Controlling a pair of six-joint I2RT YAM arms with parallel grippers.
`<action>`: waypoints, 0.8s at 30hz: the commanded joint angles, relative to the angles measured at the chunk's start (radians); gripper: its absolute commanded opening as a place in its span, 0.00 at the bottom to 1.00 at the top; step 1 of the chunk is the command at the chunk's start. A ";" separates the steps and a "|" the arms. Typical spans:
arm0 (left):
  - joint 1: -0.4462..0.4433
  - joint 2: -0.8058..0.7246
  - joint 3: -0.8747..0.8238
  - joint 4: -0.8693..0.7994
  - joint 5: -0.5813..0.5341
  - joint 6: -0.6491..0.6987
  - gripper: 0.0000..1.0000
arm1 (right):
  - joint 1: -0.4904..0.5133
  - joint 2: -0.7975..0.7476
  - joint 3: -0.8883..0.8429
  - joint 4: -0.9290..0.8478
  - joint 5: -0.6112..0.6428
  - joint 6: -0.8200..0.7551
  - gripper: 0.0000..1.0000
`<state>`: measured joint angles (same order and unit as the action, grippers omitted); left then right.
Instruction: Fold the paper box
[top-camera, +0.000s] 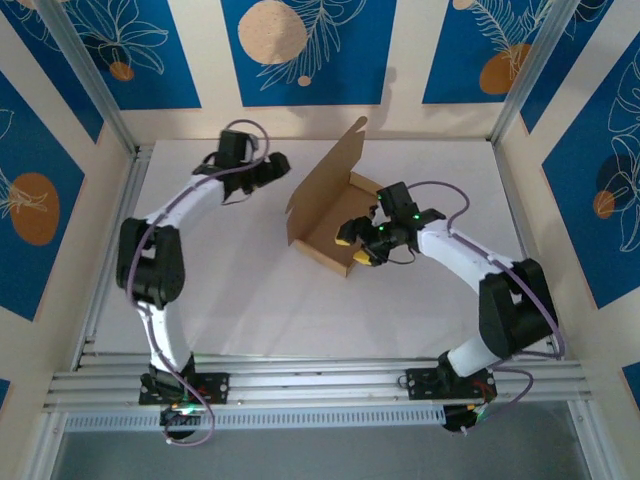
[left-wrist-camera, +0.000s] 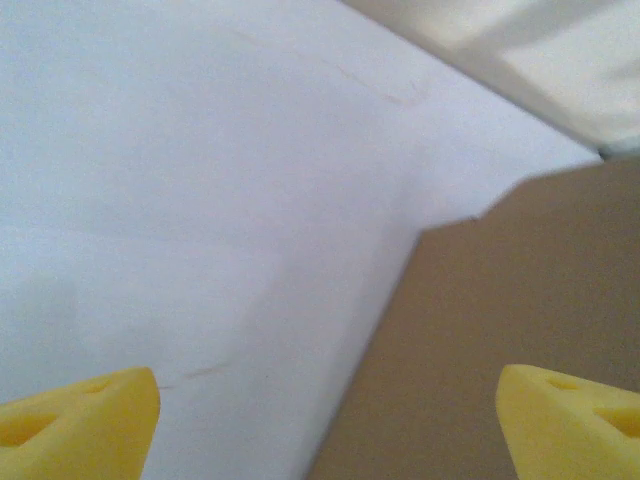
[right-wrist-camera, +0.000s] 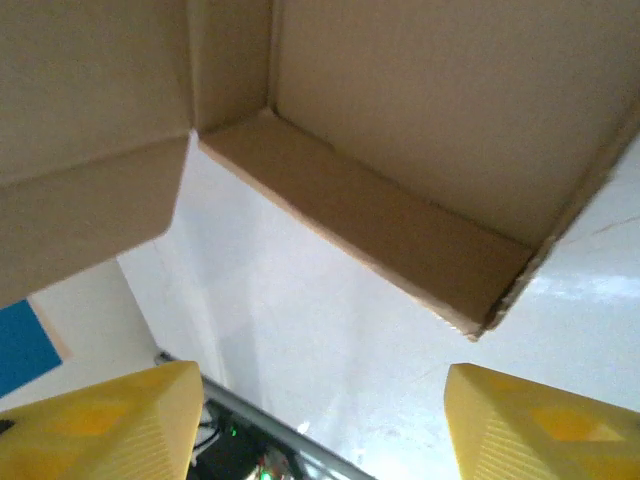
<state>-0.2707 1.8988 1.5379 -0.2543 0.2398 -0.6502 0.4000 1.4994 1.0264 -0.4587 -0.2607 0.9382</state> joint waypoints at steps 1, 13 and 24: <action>0.030 -0.168 -0.061 -0.022 -0.071 0.073 0.87 | -0.018 -0.069 0.069 -0.084 0.203 -0.140 0.69; -0.040 -0.556 -0.518 0.105 -0.027 -0.092 0.87 | -0.278 0.418 0.548 -0.109 0.271 -0.590 0.72; -0.081 -0.872 -0.677 -0.042 -0.070 0.065 0.87 | -0.274 0.774 0.880 -0.307 0.040 -0.750 0.72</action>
<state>-0.3473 1.0988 0.8909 -0.2455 0.2047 -0.6430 0.1040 2.2612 1.8618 -0.6674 -0.1101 0.2481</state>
